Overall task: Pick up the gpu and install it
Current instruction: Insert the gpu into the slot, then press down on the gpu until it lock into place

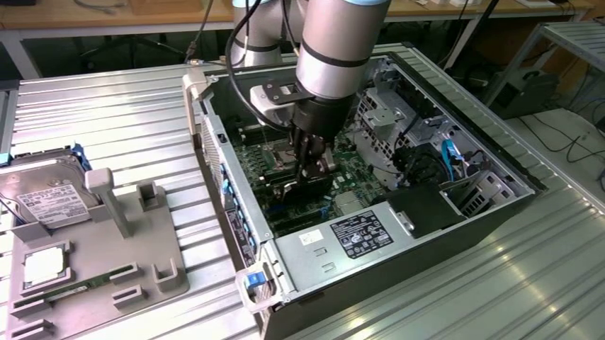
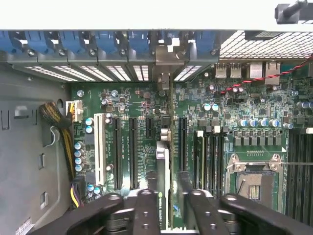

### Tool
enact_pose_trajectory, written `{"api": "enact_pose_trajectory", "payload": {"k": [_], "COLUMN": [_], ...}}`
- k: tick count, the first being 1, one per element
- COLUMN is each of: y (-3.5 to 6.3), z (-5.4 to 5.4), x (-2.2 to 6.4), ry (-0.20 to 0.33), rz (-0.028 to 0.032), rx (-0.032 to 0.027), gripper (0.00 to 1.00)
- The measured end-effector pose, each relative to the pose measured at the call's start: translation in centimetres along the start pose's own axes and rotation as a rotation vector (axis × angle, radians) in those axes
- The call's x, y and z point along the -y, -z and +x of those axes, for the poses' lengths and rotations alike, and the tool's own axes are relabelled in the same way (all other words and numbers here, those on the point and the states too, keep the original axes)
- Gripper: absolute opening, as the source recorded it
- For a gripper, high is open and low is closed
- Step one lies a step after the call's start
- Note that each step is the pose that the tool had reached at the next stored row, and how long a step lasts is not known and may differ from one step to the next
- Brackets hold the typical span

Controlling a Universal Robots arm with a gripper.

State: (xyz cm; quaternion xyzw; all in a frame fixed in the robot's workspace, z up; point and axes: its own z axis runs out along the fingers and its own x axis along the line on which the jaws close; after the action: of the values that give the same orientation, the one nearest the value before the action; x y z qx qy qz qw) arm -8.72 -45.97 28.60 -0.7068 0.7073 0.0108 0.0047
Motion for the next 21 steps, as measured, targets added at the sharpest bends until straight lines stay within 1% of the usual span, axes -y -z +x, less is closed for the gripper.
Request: {"api": "enact_pose_trajectory", "payload": {"k": [2,3,4,19,20,21], "y": [0.00,0.00,0.00,0.00,0.00,-0.04], "z": [0.00,0.00,0.00,0.00,0.00,0.00], "x": [0.01,0.01,0.01,0.02,0.02,-0.13], "ry": [0.000,0.000,0.000,0.000,0.000,0.000], "rz": [0.0000,0.0000,-0.0001,0.0000,-0.0006,-0.0058], "rx": [0.0001,0.0001,0.0000,0.0001,-0.0001,-0.0001], "gripper": [0.15,0.15,0.11,0.11,0.11,0.11]}}
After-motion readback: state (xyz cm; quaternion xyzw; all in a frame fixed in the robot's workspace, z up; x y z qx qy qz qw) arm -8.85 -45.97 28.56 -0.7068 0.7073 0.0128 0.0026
